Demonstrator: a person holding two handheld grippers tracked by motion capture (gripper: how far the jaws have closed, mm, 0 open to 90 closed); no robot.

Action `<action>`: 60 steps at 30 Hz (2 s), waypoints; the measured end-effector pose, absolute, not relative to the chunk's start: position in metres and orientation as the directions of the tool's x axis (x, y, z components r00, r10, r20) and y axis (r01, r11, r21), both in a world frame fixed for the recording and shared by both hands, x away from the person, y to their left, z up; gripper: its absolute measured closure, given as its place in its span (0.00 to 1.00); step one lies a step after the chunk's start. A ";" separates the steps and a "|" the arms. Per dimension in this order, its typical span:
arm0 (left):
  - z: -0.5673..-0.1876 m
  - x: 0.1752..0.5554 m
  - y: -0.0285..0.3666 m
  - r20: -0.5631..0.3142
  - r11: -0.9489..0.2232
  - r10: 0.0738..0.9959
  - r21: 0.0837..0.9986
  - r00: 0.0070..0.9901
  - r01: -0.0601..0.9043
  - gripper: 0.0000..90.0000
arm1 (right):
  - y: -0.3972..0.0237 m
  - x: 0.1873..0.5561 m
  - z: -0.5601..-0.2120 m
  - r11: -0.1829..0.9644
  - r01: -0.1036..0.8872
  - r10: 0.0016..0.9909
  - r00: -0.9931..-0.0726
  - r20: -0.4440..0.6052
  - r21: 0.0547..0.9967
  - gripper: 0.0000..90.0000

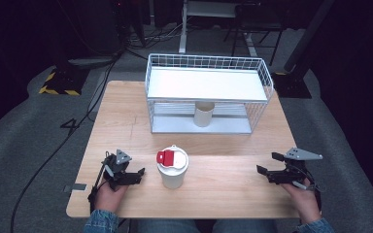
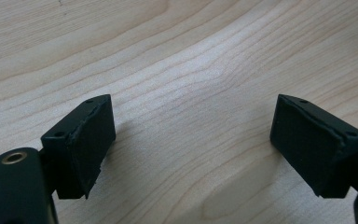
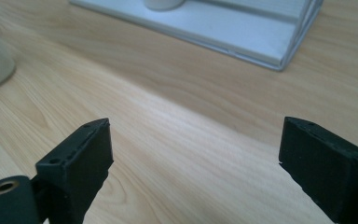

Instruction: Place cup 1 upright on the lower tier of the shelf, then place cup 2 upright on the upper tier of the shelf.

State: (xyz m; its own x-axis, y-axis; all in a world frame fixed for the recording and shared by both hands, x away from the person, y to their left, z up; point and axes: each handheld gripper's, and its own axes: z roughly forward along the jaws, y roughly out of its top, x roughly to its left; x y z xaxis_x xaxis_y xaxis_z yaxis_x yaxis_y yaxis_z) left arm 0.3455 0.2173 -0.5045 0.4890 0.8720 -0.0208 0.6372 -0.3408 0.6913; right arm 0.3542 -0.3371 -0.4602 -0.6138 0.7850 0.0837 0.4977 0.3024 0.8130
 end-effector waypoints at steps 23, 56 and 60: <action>-0.505 0.345 0.217 -0.021 -0.340 0.872 0.692 0.489 0.637 0.16 | -0.350 0.350 -0.500 0.375 0.572 0.808 -0.588 0.046 0.730 0.10; -0.505 0.345 0.214 -0.030 -0.279 0.913 0.680 0.407 0.678 0.09 | -0.346 0.356 -0.506 0.416 0.569 0.813 -0.582 -0.009 0.709 0.01; -0.506 0.345 0.215 -0.033 -0.269 0.920 0.674 0.391 0.688 0.05 | -0.345 0.356 -0.506 0.410 0.573 0.818 -0.575 -0.007 0.710 0.01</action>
State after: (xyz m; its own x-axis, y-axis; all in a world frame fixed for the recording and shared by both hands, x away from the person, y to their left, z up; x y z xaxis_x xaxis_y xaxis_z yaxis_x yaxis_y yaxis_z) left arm 0.3452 0.2154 -0.5057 0.3909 0.9198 -0.0326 0.6882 -0.2686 0.6740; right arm 0.3564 -0.3455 -0.5059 -0.5753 0.8179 -0.0072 0.5733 0.4096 0.7096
